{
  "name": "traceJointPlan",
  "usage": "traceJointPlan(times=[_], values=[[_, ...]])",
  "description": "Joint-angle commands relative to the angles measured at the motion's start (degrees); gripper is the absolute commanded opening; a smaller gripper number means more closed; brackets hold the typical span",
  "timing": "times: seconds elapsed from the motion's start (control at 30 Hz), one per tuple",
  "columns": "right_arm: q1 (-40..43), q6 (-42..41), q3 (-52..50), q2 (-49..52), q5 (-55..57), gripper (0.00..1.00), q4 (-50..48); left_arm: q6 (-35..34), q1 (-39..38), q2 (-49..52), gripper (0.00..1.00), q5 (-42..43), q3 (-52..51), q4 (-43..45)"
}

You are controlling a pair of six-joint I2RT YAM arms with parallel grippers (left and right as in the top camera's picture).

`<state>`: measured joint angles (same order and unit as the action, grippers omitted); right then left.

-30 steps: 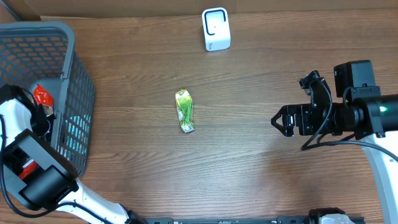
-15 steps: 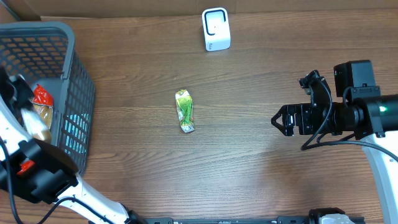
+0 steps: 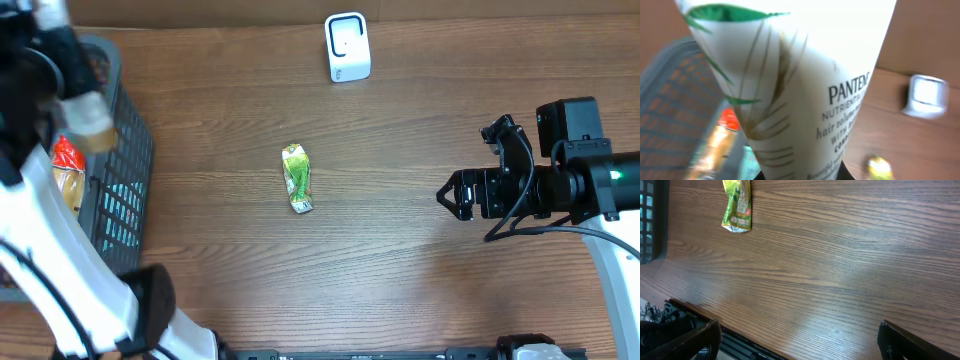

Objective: Scan the item barcode
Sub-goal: 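Place the white tube on the table right of the green pouch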

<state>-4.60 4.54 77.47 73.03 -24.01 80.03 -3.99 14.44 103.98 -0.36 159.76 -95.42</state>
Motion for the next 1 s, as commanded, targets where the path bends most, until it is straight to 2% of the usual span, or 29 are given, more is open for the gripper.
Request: traceJointPlan(times=[0.0,0.23,0.4,0.53,0.73,0.97], values=[[-0.2,0.4,1.2,-0.1,0.0,1.0,0.1,-7.3,-7.3,-1.4,0.04,1.6,-0.2,-1.4],[-0.2,0.4,1.2,-0.1,0.0,1.0,0.3,-15.9,-20.6,1.2,0.04,2.0,-10.5,-1.4],[-0.2,0.5,1.2,-0.1,0.0,1.0,0.2,-25.5,-29.0,5.1,0.04,-3.5,-23.2,-1.0],[-0.2,0.5,1.2,-0.1,0.0,1.0,0.2,-35.0,-34.6,8.2,0.04,-2.5,-34.2,5.4],[-0.2,0.5,1.2,-0.1,0.0,1.0,0.3,-37.0,-42.8,13.2,0.04,4.7,-46.9,21.0],[-0.2,0.5,1.2,-0.1,0.0,1.0,0.4,-39.3,-46.0,20.6,0.04,1.0,-53.9,26.1]])
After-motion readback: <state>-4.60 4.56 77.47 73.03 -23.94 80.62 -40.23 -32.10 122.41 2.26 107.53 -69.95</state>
